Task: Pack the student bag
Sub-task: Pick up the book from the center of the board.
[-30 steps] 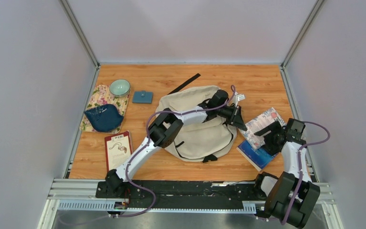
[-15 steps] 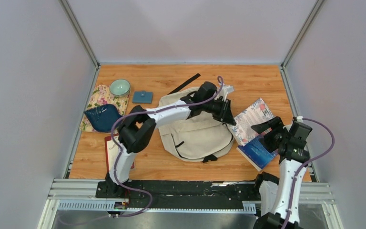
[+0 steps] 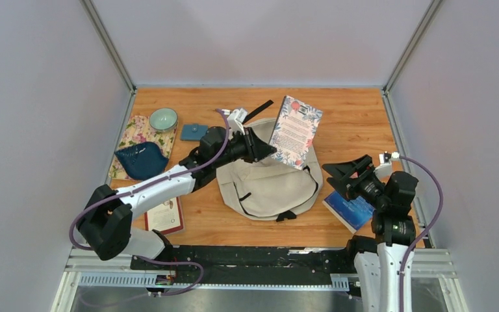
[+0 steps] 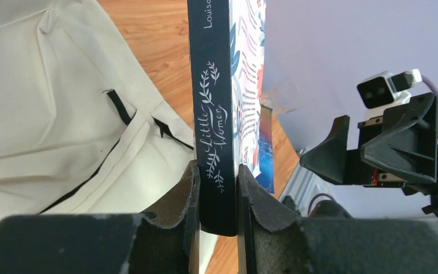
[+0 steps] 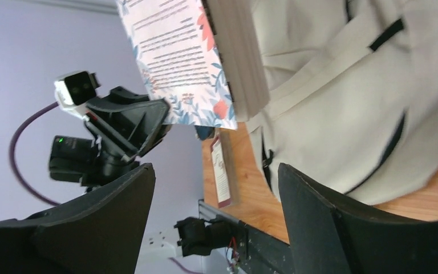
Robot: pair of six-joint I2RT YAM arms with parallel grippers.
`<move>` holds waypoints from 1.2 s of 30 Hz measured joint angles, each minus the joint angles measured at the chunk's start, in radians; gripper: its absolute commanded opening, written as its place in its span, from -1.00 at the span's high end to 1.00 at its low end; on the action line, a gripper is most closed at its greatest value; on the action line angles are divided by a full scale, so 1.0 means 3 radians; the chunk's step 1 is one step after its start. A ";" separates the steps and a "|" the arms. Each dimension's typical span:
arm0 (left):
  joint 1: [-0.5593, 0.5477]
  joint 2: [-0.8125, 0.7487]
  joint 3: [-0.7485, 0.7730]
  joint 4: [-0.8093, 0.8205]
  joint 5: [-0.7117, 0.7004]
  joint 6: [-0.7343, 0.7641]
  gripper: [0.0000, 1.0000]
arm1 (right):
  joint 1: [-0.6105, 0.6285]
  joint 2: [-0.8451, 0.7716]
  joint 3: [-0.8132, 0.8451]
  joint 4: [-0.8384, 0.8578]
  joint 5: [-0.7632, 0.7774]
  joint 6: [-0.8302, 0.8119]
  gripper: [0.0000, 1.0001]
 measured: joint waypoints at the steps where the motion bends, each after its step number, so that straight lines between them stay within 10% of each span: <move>1: -0.0001 -0.0065 -0.0095 0.0076 -0.0034 -0.0070 1.00 | 0.0136 0.0008 -0.0004 0.0112 0.0017 0.0098 -0.67; 13: 0.0088 -0.0488 -0.0832 0.0975 -0.0395 -0.0825 1.00 | 0.2803 0.1057 0.0093 0.1208 0.1308 0.0655 -0.74; 36: 0.0155 -0.0676 -0.1338 0.1836 -0.0799 -0.1854 1.00 | 0.3137 0.1680 -0.0243 0.3424 0.2392 0.1350 -0.75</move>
